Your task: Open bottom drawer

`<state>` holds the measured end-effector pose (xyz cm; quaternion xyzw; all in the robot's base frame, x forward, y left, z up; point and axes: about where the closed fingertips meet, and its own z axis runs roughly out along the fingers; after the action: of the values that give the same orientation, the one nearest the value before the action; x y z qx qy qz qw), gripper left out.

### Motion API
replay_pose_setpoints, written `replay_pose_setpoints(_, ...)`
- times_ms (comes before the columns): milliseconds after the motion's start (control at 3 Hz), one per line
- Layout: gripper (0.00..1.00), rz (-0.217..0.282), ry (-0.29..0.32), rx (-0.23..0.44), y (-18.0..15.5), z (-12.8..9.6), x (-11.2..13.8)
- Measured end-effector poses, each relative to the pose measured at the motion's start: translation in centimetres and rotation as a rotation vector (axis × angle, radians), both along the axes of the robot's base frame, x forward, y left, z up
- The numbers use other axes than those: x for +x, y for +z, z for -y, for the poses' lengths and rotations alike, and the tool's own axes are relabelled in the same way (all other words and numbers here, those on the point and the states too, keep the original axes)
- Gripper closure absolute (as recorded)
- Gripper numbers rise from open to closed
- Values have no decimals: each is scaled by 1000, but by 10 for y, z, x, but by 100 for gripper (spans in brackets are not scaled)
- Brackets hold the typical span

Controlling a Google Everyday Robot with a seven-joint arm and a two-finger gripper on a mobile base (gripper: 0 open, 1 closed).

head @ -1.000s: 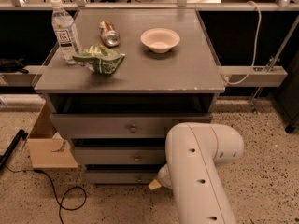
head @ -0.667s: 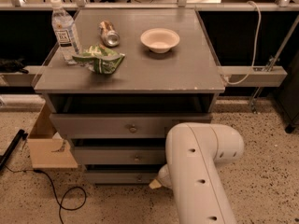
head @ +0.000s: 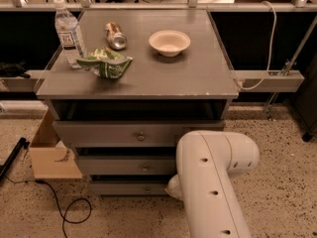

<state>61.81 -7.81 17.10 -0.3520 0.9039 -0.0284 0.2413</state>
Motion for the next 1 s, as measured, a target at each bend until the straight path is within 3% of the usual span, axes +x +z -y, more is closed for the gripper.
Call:
replay_pose_setpoints(667,92,0,0,0,0,0,0)
replay_pose_setpoints(1000,100,0,0,0,0,0,0)
